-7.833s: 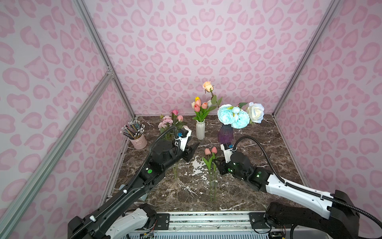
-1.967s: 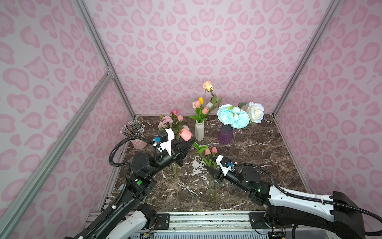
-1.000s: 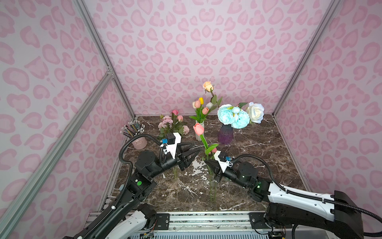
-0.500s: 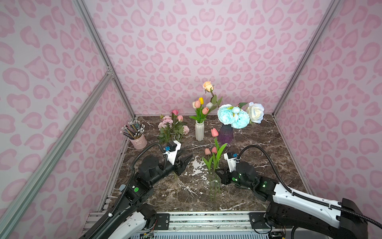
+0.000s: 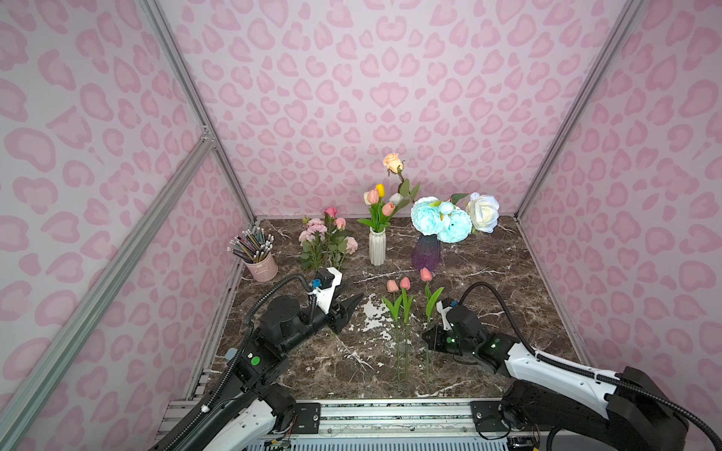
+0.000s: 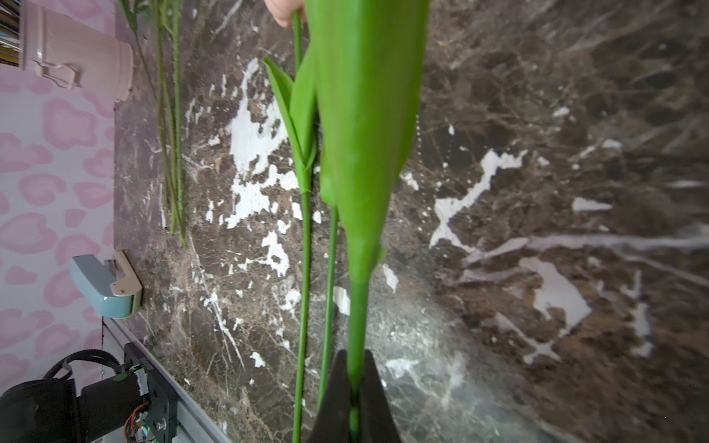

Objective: Pick out pink flowers from the vase
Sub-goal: Place the flower at the center of the board.

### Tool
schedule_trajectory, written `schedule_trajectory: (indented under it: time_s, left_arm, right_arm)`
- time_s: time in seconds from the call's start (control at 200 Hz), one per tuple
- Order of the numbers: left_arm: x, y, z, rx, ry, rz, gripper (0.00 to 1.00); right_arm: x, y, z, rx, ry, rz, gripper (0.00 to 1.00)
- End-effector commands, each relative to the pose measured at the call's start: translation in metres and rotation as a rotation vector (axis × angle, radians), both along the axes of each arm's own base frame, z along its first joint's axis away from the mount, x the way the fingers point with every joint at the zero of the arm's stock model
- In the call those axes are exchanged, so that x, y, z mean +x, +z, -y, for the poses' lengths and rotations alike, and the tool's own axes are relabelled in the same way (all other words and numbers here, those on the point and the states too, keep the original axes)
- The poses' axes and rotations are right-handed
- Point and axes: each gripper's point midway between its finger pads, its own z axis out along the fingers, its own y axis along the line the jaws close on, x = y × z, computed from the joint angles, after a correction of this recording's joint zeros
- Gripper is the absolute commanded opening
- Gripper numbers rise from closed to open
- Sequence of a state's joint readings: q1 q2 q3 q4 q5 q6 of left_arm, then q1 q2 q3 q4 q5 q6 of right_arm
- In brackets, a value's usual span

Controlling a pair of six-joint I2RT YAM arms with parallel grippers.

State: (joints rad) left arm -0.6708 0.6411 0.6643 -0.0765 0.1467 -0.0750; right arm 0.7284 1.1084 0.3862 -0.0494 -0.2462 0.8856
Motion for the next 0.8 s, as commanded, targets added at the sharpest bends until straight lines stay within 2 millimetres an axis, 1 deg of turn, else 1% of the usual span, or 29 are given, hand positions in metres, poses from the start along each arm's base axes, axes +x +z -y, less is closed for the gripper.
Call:
schedule_trajectory:
  time_s: [0.0,0.14,0.325,0.48,0.64,0.795]
  left_arm:
    - [0.000,0.004,0.000,0.000,0.002,0.021,0.51]
    - [0.001,0.004,0.000,0.001,0.003,0.019,0.51]
    - [0.001,0.003,0.000,0.003,0.002,0.019,0.51]
    - [0.001,0.003,0.001,0.004,0.000,0.019,0.51]
    - [0.002,0.002,0.003,0.002,-0.004,0.015,0.51]
    - [0.002,0.000,0.004,0.003,-0.011,0.008,0.51]
  right_arm:
    - [0.002,-0.005,-0.007,-0.009,0.061,-0.009,0.00]
    - [0.004,-0.018,-0.016,-0.005,0.084,-0.040,0.00]
    - [0.005,-0.026,-0.029,0.010,0.119,-0.057,0.00]
    - [0.003,-0.034,-0.032,0.008,0.130,-0.077,0.00]
    - [0.003,-0.039,-0.030,-0.011,0.133,-0.085,0.10]
    - [0.005,-0.038,-0.028,-0.031,0.128,-0.076,0.16]
